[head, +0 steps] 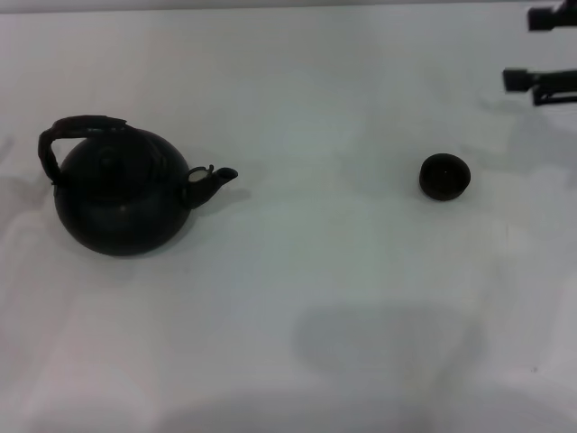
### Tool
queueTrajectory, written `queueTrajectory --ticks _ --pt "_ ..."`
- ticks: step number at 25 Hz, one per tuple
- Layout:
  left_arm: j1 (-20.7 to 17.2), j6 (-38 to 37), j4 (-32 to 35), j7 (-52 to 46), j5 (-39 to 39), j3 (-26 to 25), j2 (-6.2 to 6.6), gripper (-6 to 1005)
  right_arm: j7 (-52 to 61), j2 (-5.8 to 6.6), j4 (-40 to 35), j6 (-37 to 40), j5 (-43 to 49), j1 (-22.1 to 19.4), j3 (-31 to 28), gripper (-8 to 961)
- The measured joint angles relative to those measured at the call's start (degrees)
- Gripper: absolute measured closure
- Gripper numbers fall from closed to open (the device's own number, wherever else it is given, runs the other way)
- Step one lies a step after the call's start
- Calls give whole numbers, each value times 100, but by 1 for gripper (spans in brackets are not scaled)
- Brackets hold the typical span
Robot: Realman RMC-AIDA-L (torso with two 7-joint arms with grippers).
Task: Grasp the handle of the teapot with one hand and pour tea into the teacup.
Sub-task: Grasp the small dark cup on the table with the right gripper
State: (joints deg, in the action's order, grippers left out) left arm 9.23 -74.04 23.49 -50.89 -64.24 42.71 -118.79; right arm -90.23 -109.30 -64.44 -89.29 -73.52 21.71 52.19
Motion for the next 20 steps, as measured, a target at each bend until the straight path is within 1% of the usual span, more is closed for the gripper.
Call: queueTrajectory --ticks 1,3,4,5,6,9,12,14,20 --pt "-10 -20 0 0 0 0 0 300 30 -139 -216 65 350 29 -24 88" --pt "-16 -52 -1 -1 -1 0 0 300 35 -380 -519 183 892 56 -46 89" --pt "-16 -61 -3 -2 -1 0 1 300 53 -475 -660 236 1180 76 -36 89" --pt "-17 -64 -4 -2 -2 0 1 300 111 -543 -748 253 1437 111 44 88" --pt "-13 -66 -5 -2 -2 0 1 300 205 -561 -790 261 1655 152 163 88" --pt "6 -67 -6 -2 -1 0 0 301 552 -565 -782 272 2196 276 557 88" --pt "2 -68 -9 4 -2 0 0 301 833 -582 -768 497 2557 341 1051 87" --pt "-7 -68 -10 13 -1 0 2 301 968 -582 -748 682 2661 343 1358 87" --pt "10 -67 -12 19 -1 0 6 300 1172 -583 -478 1139 2741 394 1986 86"
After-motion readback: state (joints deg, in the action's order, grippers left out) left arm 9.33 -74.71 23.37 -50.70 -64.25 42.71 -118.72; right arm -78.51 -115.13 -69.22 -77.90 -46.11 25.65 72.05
